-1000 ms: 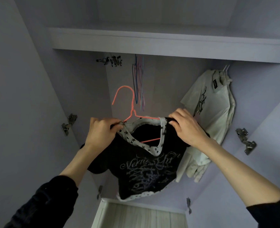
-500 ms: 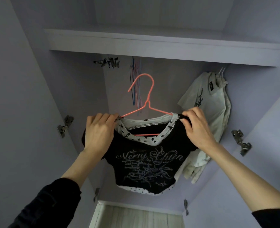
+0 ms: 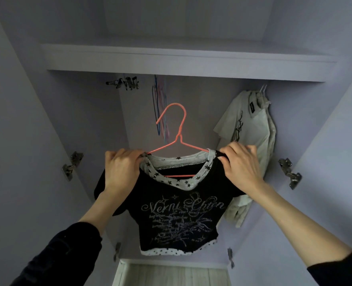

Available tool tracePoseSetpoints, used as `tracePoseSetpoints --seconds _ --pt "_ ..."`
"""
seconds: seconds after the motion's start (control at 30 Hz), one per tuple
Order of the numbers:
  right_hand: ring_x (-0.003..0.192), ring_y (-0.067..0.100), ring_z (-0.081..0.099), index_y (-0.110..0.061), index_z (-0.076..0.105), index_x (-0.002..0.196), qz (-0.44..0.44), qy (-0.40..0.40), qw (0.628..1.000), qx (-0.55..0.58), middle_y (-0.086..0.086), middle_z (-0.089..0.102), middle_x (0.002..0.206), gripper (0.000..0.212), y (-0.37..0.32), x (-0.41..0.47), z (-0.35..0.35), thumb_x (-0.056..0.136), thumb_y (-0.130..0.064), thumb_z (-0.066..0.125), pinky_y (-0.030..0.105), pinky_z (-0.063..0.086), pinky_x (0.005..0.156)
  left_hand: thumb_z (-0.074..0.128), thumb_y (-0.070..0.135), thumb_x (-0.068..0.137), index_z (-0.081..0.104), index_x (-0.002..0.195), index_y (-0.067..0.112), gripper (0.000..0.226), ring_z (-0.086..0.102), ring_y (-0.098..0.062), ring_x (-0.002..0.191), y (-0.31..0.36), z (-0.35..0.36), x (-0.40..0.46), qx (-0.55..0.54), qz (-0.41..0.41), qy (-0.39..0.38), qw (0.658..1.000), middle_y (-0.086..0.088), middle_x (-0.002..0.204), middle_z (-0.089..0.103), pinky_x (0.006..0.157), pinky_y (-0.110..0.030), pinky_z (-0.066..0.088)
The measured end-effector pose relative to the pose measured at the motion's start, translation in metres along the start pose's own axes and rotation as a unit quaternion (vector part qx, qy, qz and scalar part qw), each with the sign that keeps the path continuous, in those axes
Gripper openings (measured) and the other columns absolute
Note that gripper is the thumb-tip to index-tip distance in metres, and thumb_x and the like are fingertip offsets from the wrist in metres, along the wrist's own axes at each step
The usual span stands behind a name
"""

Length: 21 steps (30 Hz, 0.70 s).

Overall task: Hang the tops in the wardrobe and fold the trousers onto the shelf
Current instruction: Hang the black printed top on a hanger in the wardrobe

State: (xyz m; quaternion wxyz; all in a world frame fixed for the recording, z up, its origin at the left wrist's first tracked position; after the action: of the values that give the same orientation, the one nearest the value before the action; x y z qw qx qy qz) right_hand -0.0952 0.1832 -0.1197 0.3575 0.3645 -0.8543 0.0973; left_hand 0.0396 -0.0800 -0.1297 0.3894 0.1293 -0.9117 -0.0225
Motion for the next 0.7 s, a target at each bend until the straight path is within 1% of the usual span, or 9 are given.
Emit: tracePoseSetpoints --seconds 0.07,0.13,0.17,0.23,0.33,0.43,0.5,0.57,0.7 --pt "0.074 0.025 0.059 -0.014 0.065 0.086 0.025 -0.001 1.000 -0.004 0.002 0.057 0.080 0.019 0.008 -0.003 -0.002 0.086 -0.026 0.051 0.035 0.030 0.074 0.074 0.001 0.073 0.072 0.089 0.013 0.020 0.062 -0.028 0.075 0.008 0.008 0.002 -0.008 0.006 -0.022 1.000 -0.002 0.080 0.072 0.070 -0.033 0.023" --pt "0.075 0.028 0.058 -0.012 0.065 0.086 0.055 -0.010 0.998 -0.018 0.004 0.055 0.079 0.007 0.018 -0.006 -0.003 0.082 -0.017 0.067 0.039 0.038 0.070 0.071 0.000 0.075 0.071 0.098 0.013 0.027 0.059 -0.031 0.085 0.018 0.015 0.006 -0.014 0.014 -0.041 0.999 -0.003 0.090 0.071 0.073 -0.037 0.030" --pt "0.074 0.029 0.058 -0.010 0.065 0.085 0.076 -0.023 0.996 -0.025 0.006 0.055 0.079 0.011 0.024 -0.007 -0.005 0.078 -0.014 0.072 0.040 0.041 0.067 0.071 -0.001 0.074 0.070 0.102 0.012 0.031 0.057 -0.032 0.089 0.023 0.017 0.009 -0.016 0.023 -0.044 0.999 -0.005 0.096 0.070 0.073 -0.040 0.035" --pt "0.076 0.032 0.059 -0.006 0.065 0.084 0.117 -0.051 0.991 -0.044 0.009 0.055 0.080 0.014 0.040 -0.010 -0.009 0.075 -0.010 0.075 0.041 0.043 0.064 0.070 -0.002 0.072 0.066 0.110 0.010 0.040 0.052 -0.033 0.097 0.036 0.017 0.018 -0.021 0.051 -0.037 0.998 -0.010 0.107 0.066 0.073 -0.044 0.040" --pt "0.092 0.037 0.056 0.001 0.065 0.094 0.180 -0.100 0.977 -0.058 0.017 0.057 0.093 0.014 0.056 -0.013 -0.013 0.083 -0.007 0.067 0.047 0.042 0.071 0.069 -0.001 0.072 0.061 0.119 0.009 0.049 0.042 -0.033 0.109 0.051 0.013 0.034 -0.026 0.082 -0.026 0.996 -0.018 0.122 0.057 0.077 -0.050 0.041" --pt "0.111 0.035 0.045 0.001 0.059 0.110 0.259 -0.147 0.951 -0.084 0.018 0.053 0.113 0.022 0.068 -0.014 -0.014 0.093 -0.011 0.054 0.048 0.039 0.084 0.070 -0.005 0.069 0.056 0.124 0.009 0.058 0.043 -0.042 0.120 0.068 0.016 0.058 -0.028 0.124 -0.033 0.991 -0.022 0.132 0.048 0.082 -0.056 0.042" --pt "0.114 0.033 0.043 0.000 0.056 0.114 0.307 -0.156 0.934 -0.094 0.017 0.050 0.117 0.024 0.075 -0.009 -0.012 0.092 -0.009 0.052 0.047 0.040 0.086 0.071 -0.005 0.068 0.052 0.128 0.010 0.064 0.036 -0.043 0.126 0.077 0.018 0.075 -0.027 0.155 -0.027 0.987 -0.022 0.138 0.042 0.088 -0.060 0.039" --pt "0.114 0.033 0.042 0.001 0.054 0.114 0.349 -0.153 0.920 -0.094 0.017 0.049 0.118 0.025 0.081 -0.002 -0.007 0.090 -0.006 0.052 0.045 0.042 0.084 0.070 -0.005 0.069 0.047 0.133 0.011 0.069 0.028 -0.043 0.131 0.085 0.021 0.090 -0.019 0.187 -0.012 0.982 -0.023 0.144 0.035 0.094 -0.063 0.035" --pt "0.116 0.035 0.040 0.005 0.052 0.113 0.430 -0.121 0.894 -0.043 0.020 0.046 0.120 0.024 0.096 0.019 0.004 0.092 -0.005 0.051 0.046 0.044 0.082 0.068 -0.003 0.072 0.030 0.143 0.017 0.083 0.013 -0.044 0.140 0.104 0.028 0.123 -0.001 0.205 0.016 0.979 -0.020 0.153 0.019 0.105 -0.065 0.020"
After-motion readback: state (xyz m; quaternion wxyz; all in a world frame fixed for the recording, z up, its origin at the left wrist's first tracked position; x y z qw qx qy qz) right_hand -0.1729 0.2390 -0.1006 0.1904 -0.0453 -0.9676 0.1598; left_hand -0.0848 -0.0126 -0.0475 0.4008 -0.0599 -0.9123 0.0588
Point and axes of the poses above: each hand's wrist, its own x-axis towards the middle knuckle, its own z-axis out of the palm, y = z × x, the point moved 2 cm from there along x, towards the middle knuckle
